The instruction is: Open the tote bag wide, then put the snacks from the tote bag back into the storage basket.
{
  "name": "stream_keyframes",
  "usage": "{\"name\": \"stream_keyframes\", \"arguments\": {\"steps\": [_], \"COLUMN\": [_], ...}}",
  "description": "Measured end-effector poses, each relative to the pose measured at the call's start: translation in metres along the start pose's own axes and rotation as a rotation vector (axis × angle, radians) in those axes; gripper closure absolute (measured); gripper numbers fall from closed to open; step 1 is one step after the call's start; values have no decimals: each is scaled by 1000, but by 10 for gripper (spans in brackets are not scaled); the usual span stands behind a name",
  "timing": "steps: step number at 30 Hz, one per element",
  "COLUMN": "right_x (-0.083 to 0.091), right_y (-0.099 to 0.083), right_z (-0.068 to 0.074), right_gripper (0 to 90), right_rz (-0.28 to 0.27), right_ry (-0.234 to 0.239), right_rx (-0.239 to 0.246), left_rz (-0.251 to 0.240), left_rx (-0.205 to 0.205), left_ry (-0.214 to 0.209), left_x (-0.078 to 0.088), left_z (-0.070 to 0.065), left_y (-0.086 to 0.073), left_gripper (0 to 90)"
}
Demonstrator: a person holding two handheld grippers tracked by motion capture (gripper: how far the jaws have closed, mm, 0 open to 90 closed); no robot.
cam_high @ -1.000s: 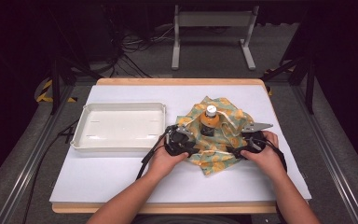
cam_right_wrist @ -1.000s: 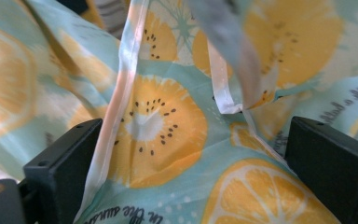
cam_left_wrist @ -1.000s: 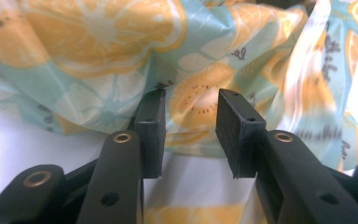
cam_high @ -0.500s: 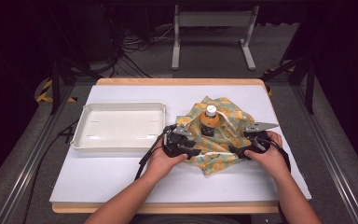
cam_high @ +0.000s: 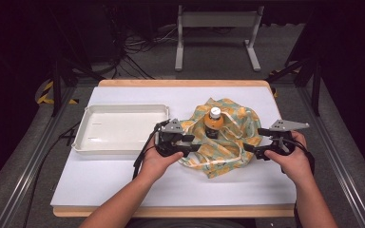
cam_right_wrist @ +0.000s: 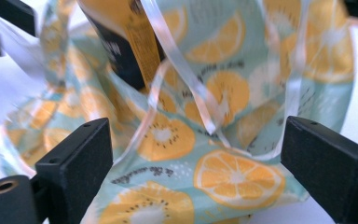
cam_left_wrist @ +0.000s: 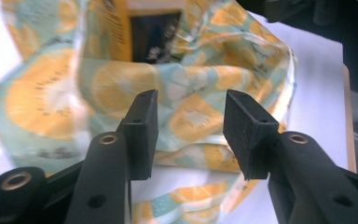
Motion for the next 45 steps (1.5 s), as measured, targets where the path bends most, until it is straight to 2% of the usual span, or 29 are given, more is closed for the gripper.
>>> {"name": "stream_keyframes", "arguments": {"steps": [1, 3, 5, 7, 11, 14, 18, 22, 28, 30, 32, 35, 38, 45], "right_x": [5, 7, 11, 13, 16, 15, 11, 7, 7, 8, 7, 4, 1, -1], "right_y": [5, 6, 10, 13, 18, 20, 23, 23, 24, 26, 27, 27, 25, 24], "right_z": [5, 6, 11, 16, 23, 25, 27, 27, 29, 30, 31, 30, 30, 29], "right_gripper": [138, 153, 230, 274, 426, 494, 517, 528, 552, 578, 643, 751, 807, 818], "right_rz": [-21, -27, -43, -48, -72, -81, -96, -101, -116, -129, -138, -138, -130, -133], "right_ry": [13, 19, 32, 45, 82, 85, 90, 91, 111, 121, 133, 147, 152, 168], "right_rx": [5, 4, 17, 25, 47, 64, 61, 54, 39, 32, 22, 24, 26, 13], "left_rz": [-9, -20, -37, -52, -78, -110, -132, -151, -167, -168, -170, -196, -207, -217], "left_rx": [8, 21, 22, 13, -12, -19, -30, -46, -68, -74, -85, -78, -93, -77], "left_ry": [1, -1, 5, 11, 13, 6, 5, 3, 3, 11, 19, 5, -6, -29], "left_x": [1, 3, 5, 7, 11, 15, 17, 18, 11, 8, 4, -1, -7, -23], "left_z": [2, 6, 9, 10, 11, 13, 17, 20, 26, 30, 35, 36, 34, 37], "left_y": [1, 3, 7, 12, 25, 35, 46, 57, 67, 70, 72, 77, 83, 85], "left_gripper": [572, 575, 581, 581, 579, 569, 557, 505, 467, 464, 441, 395, 375, 330]}}
Point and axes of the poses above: each handheld gripper's, and its own axes: x roughly backward along the jaws, y roughly out of its top, z roughly to its left, the point moved 10 cm from there along -x, roughly forward along the jaws, and after that the axes turned 15 degrees about -x, right-handed, at the moved point
